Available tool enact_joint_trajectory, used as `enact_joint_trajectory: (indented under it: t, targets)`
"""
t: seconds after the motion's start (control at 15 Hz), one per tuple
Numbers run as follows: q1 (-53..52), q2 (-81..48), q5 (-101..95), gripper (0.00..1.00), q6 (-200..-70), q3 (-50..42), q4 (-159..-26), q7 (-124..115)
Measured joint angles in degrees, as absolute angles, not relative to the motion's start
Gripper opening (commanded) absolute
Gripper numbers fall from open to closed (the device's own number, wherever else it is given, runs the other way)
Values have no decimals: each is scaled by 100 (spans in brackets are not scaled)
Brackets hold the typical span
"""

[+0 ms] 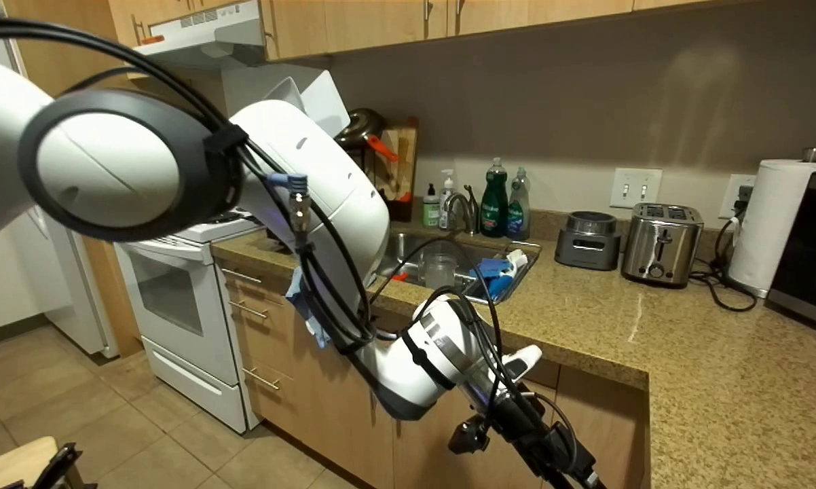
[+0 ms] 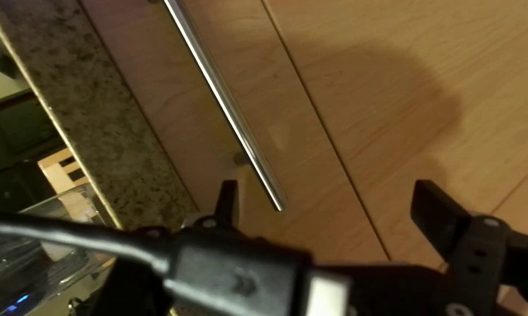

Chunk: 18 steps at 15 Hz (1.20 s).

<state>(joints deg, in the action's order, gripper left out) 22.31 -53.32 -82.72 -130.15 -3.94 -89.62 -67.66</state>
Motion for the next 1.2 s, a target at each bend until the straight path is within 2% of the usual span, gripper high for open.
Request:
enact_joint_trajectory:
  t: [0.73,1.2]
  targets:
    - [2494,-3751,-8276,100,-16788,-896,-10830,-5353]
    - [2871,-2940,-8265,100,-17533,-820,-11774,-4257]
